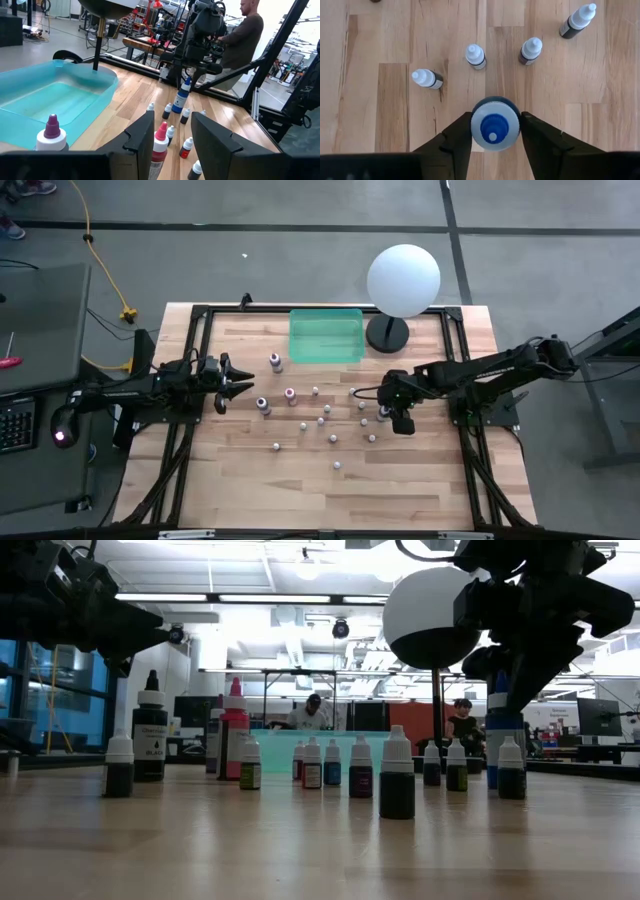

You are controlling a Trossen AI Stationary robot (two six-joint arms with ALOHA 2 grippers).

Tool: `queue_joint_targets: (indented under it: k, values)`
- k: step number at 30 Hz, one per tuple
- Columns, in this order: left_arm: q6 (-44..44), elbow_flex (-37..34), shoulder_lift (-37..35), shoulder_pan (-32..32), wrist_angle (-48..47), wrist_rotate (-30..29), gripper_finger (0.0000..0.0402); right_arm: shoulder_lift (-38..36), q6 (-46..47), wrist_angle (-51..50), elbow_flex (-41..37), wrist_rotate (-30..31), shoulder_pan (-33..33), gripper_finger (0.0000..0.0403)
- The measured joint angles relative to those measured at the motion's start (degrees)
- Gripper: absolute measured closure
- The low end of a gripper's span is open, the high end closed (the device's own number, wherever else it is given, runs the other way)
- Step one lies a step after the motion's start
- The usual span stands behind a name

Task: Pick & Place food coloring
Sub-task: Put the large blue food coloring bottle into the green bin

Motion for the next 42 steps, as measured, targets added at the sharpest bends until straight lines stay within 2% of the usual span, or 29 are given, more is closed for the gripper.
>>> queue_joint_targets:
  k: [13, 25, 35, 42]
  values:
    - [-0.01, 0.02, 0.01, 0.00, 0.00, 0.00, 0.0273, -0.07, 2.35, 1.24, 0.22, 1.12, 0.00, 0.0269]
    - [0.00, 0.00, 0.00, 0.00, 0.00, -0.01, 0.0273, -0.05, 4.46, 0.86, 3.85, 2.83, 0.00, 0.0289]
    - [0.00, 0.02, -0.01, 0.01, 0.00, -0.02, 0.0273, -0.05, 13.43, -2.38, 9.05, 14.34, -0.04, 0.0286]
    - [-0.01, 0.02, 0.01, -0.01, 0.00, 0.00, 0.0273, -0.07, 17.51, -2.20, 13.35, 19.35, -0.04, 0.0284]
